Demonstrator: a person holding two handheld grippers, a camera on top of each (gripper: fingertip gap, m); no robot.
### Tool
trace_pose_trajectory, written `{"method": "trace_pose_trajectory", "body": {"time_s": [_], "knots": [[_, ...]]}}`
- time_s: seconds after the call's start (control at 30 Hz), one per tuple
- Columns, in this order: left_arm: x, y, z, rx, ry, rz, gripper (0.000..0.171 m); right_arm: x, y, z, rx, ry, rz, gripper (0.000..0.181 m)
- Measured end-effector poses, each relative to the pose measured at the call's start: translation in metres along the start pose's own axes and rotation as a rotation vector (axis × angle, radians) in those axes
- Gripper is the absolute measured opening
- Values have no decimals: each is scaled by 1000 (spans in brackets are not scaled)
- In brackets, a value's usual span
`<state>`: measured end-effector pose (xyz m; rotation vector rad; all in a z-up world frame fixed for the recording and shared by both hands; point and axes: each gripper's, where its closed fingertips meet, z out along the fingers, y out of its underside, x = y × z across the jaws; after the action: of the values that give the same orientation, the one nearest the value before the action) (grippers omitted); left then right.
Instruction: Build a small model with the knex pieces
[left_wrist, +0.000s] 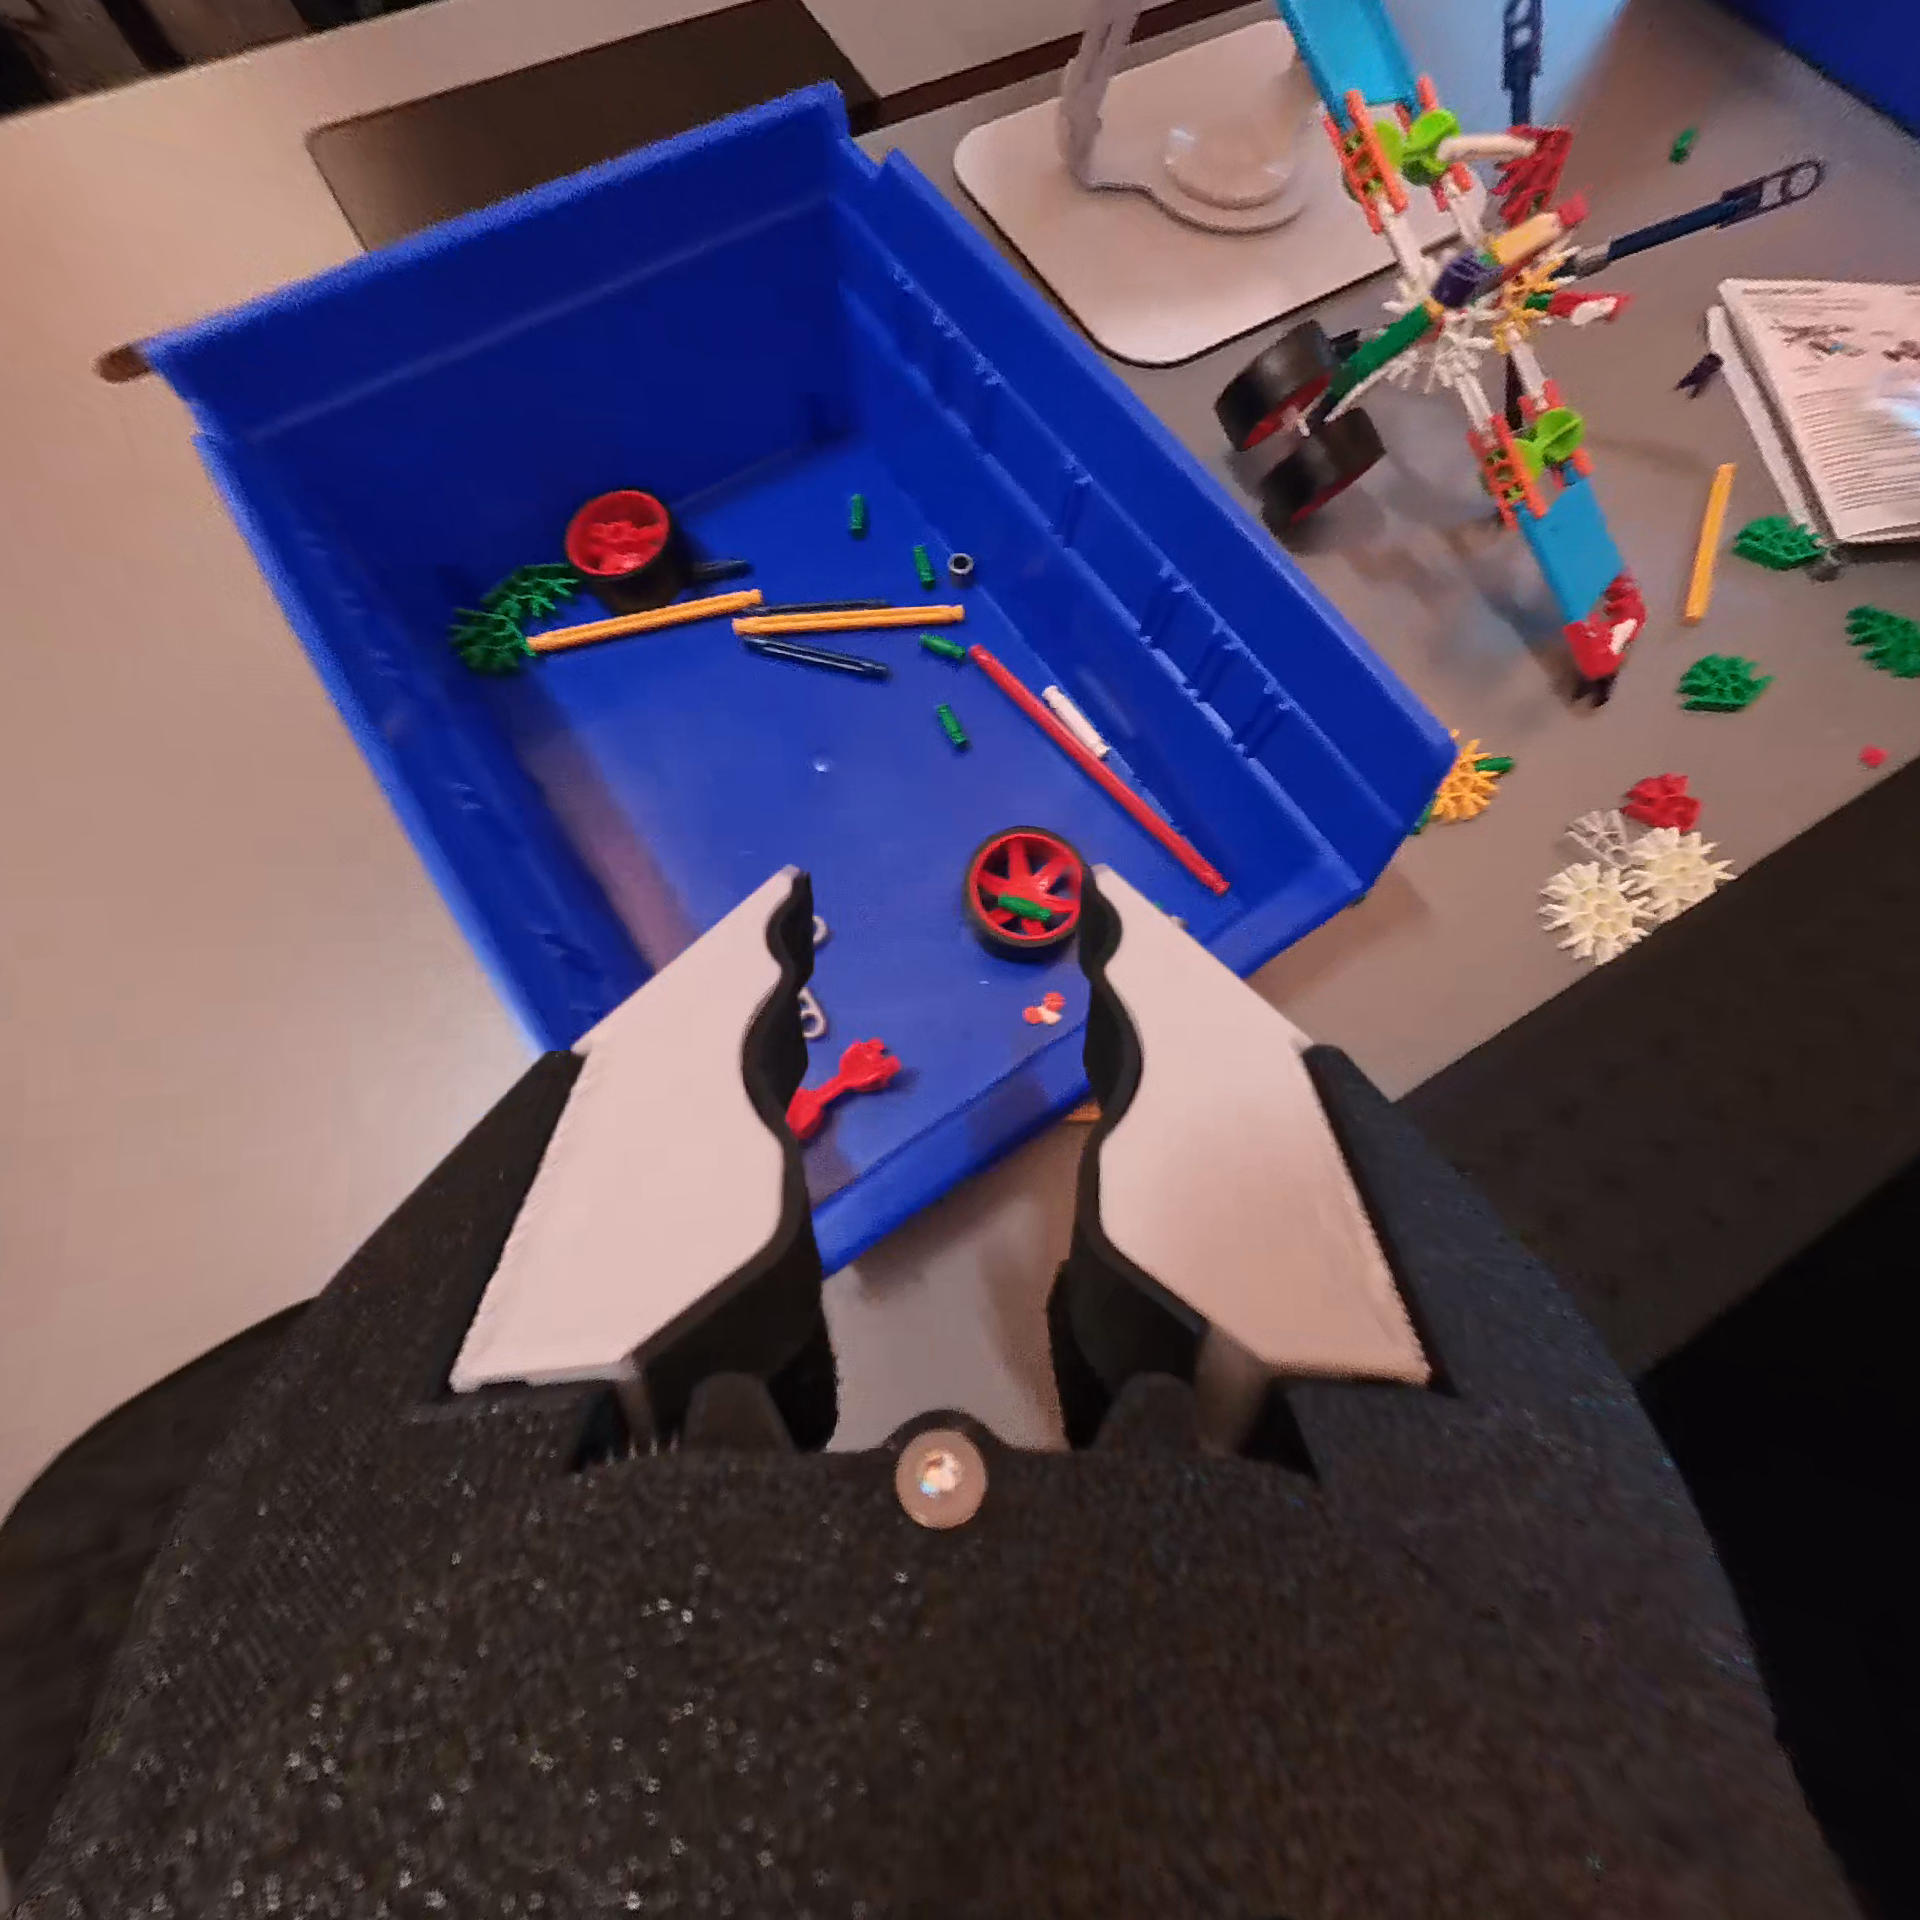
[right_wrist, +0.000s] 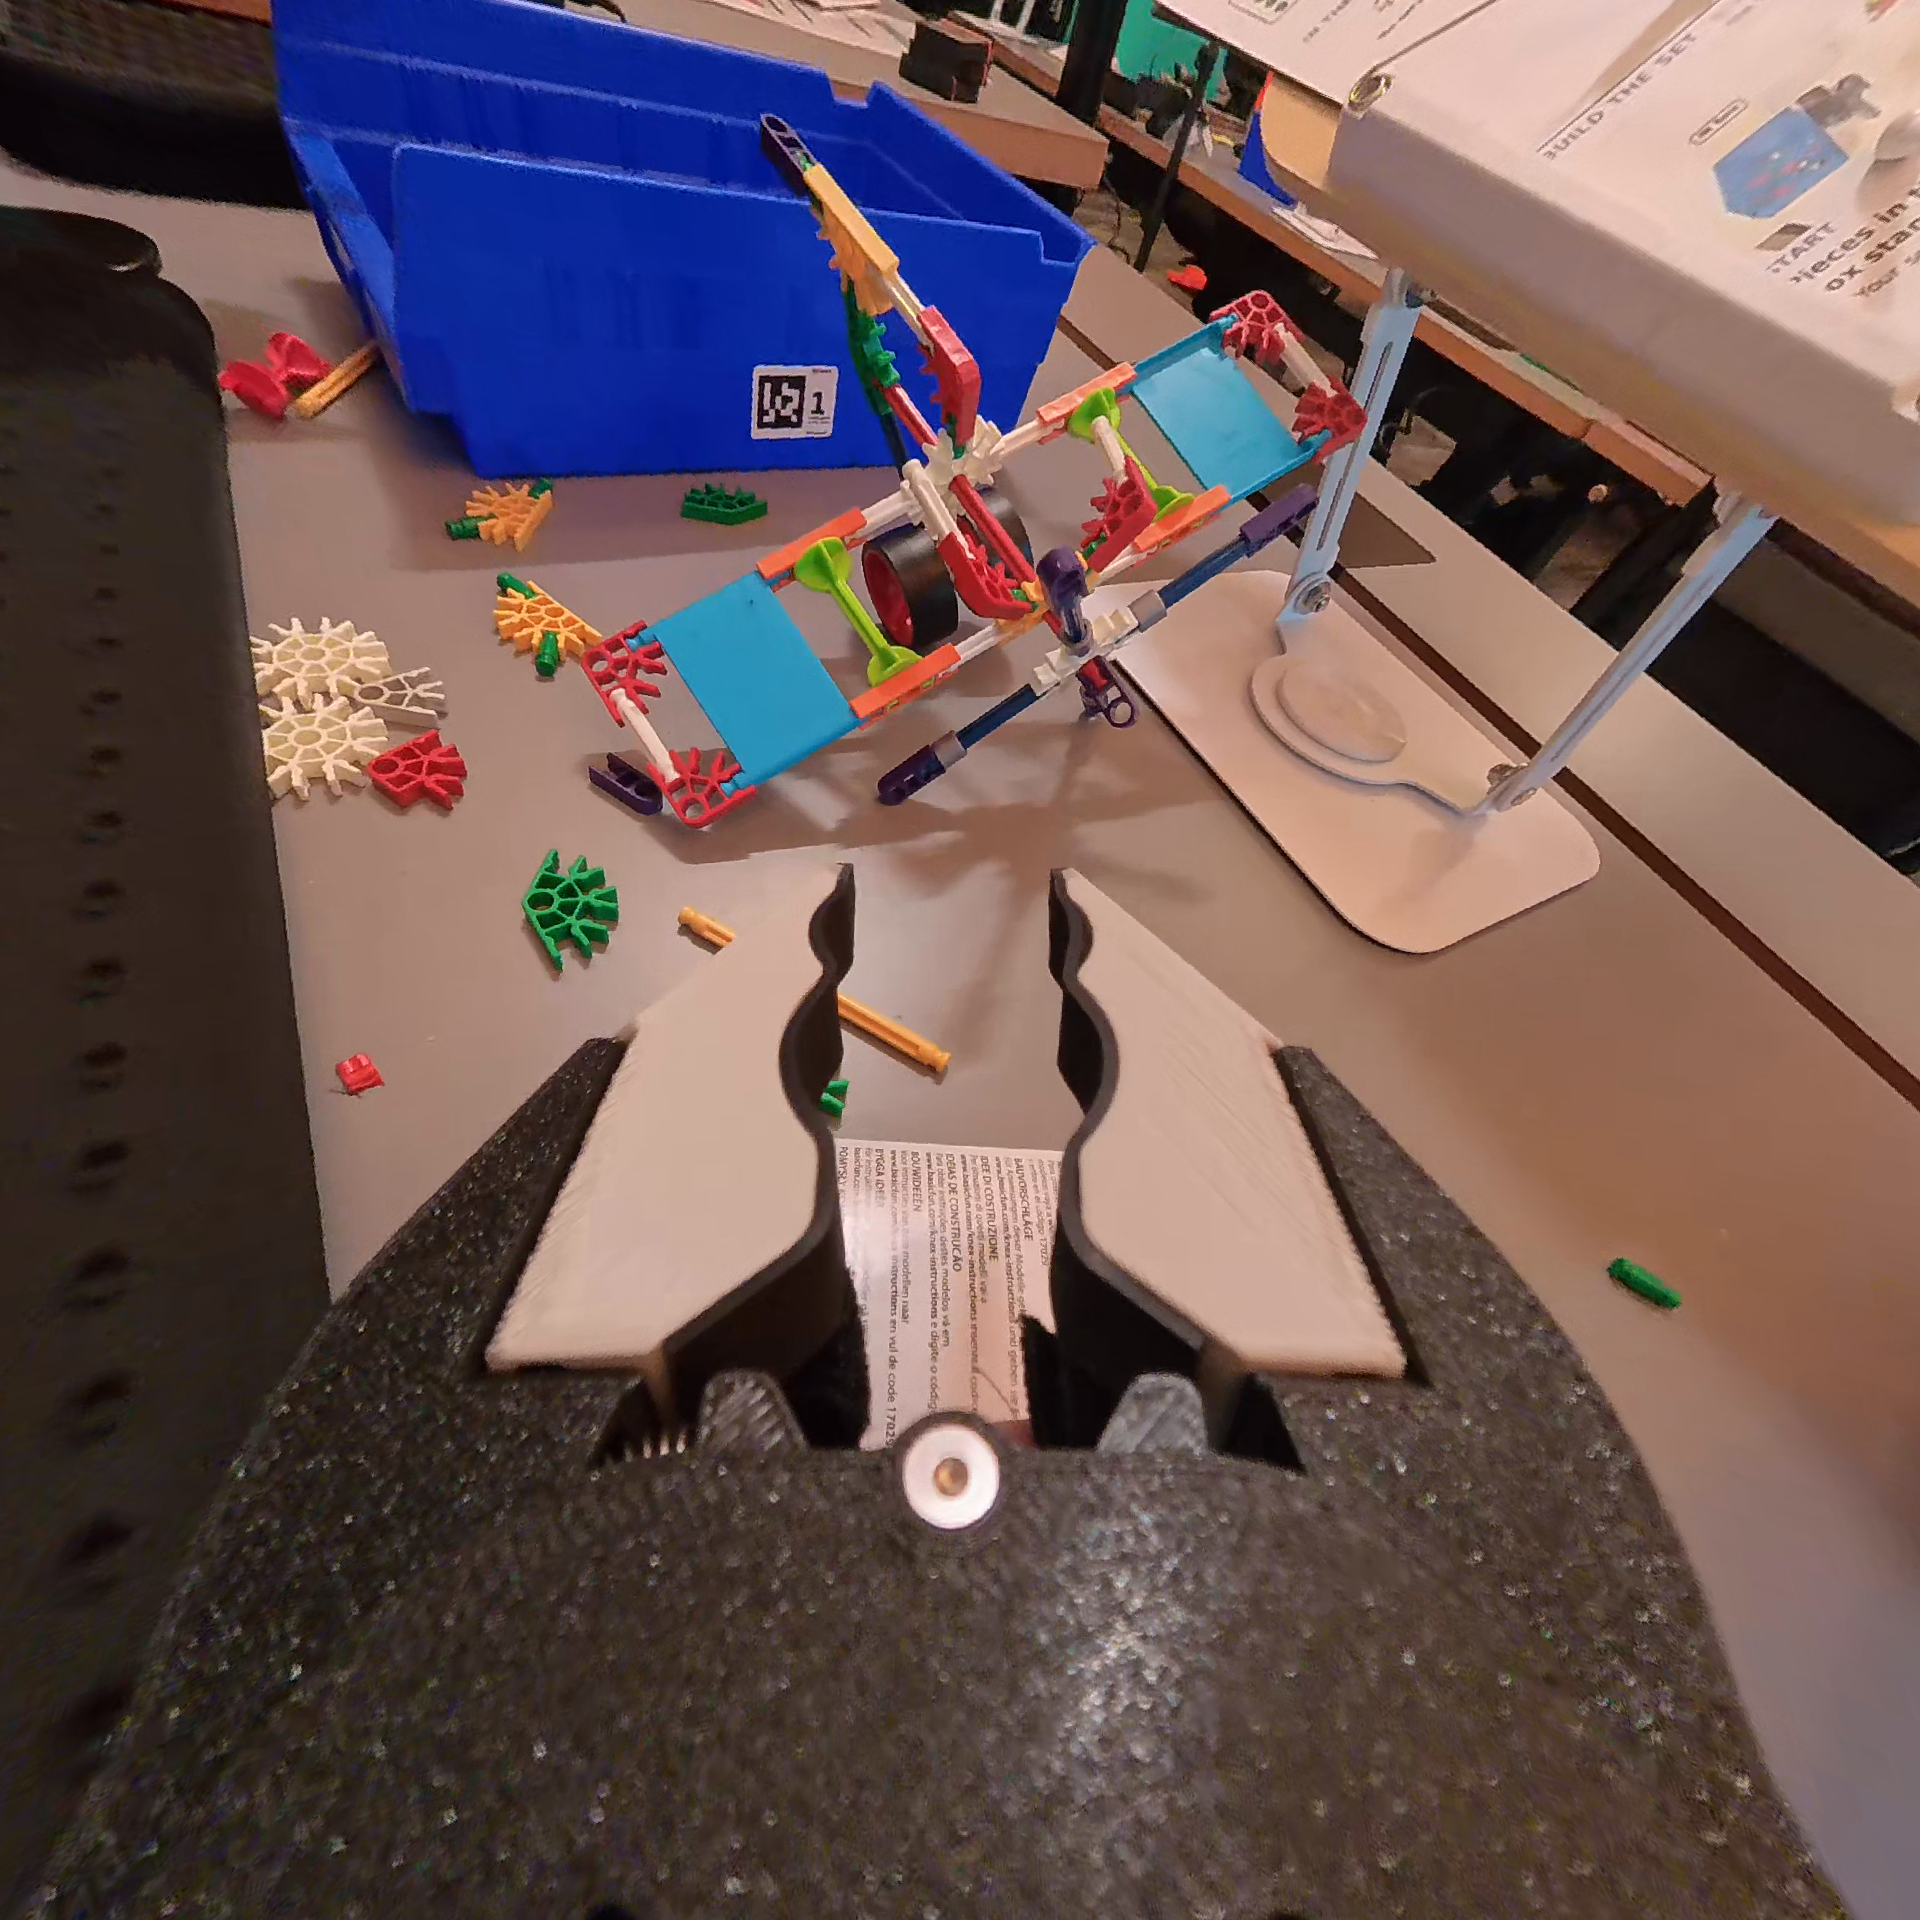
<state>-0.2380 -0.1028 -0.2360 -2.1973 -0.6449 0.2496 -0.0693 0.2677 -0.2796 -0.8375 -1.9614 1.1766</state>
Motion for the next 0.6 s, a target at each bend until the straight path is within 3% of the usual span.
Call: {"method": "trace_pose_trajectory", "body": {"time_s": [0.17, 0.43, 0.6], "knots": [[-19, -8, 8, -32, 2, 62, 52, 2, 6, 5, -19, -3, 24, 38], [-21, -13, 65, -232, 5, 223, 61, 9, 17, 9, -52, 7, 62, 38], [-35, -18, 79, -363, 69, 276, 66, 10, 23, 12, -74, 2, 65, 38]]}}
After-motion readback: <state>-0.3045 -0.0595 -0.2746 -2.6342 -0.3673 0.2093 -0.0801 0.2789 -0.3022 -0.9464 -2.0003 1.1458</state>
